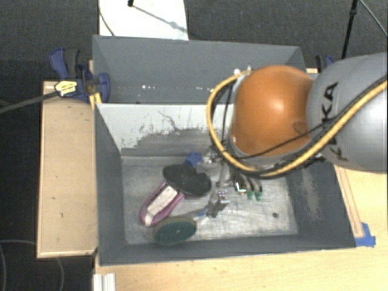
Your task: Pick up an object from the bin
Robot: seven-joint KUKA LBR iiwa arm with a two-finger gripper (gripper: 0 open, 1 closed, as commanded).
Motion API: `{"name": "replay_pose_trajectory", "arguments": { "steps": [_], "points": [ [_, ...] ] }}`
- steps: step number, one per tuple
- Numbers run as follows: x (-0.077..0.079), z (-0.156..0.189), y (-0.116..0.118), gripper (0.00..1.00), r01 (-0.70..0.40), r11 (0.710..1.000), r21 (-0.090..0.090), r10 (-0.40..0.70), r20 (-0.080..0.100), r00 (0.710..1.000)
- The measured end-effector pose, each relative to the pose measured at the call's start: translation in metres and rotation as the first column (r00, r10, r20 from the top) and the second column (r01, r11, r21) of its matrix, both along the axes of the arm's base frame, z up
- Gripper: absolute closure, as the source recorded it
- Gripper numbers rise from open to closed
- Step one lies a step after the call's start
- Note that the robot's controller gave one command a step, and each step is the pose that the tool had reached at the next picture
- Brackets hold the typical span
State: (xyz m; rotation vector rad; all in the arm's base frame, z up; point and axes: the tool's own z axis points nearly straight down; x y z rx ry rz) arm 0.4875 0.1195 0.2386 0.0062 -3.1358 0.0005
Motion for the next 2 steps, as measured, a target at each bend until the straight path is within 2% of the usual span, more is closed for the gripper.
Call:
{"name": "replay_pose_trajectory", "arguments": {
  "steps": [1,2],
  "points": [
    [0.034,-0.147,0.086,0.0,-0.364,0.931,-0.002,0.364,0.029,0.931],
    [0.061,-0.137,0.084,0.0,-0.633,0.774,-0.001,0.633,0.013,0.774]
  ]
}}
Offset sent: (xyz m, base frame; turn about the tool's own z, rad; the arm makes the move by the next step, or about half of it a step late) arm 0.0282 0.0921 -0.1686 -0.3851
